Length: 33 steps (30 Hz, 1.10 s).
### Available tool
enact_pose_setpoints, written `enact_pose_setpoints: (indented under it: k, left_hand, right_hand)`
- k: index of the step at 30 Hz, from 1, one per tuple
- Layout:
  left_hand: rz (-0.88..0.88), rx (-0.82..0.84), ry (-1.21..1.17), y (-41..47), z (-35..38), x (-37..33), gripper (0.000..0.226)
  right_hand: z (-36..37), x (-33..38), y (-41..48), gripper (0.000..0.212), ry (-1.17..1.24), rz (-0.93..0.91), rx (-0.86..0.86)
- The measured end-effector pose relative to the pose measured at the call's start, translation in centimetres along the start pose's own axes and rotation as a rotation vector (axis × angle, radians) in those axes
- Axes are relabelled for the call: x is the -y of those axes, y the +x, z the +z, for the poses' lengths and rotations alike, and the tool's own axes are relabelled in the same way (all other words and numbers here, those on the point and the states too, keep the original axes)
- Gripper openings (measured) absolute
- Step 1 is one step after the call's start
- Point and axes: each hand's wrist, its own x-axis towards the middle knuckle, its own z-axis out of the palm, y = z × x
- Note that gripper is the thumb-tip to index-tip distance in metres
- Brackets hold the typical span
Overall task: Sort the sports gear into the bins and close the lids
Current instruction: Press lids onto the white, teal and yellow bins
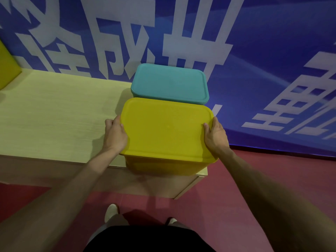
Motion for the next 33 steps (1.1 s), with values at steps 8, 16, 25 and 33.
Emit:
enact_pose_setpoints:
  k: [8, 16, 25, 33]
  left_hand:
    - [0.035, -0.038, 0.115, -0.2, 0.7, -0.2, 0.042]
    - [0.039, -0.063, 0.193, 0.0, 1.3, -0.4, 0.045]
    - [0.001, -0.055, 0.186, -0.5, 1.5, -0.4, 0.052]
    - [-0.006, -0.056, 0.275, -0.7, 1.6, -0.5, 0.053]
  right_hand:
    - [-0.8, -0.2, -0.4, 0.06, 0.078, -0.005, -0.019]
    - [-1.1, -0.5, -0.3, 0.061, 0.07, -0.015, -0.015]
    - [-1.2, -0.7, -0.5, 0.057, 0.018, -0.041, 0.014]
    - [-0.5, -0.8, -0.3, 0.046, -0.028, -0.104, -0.069]
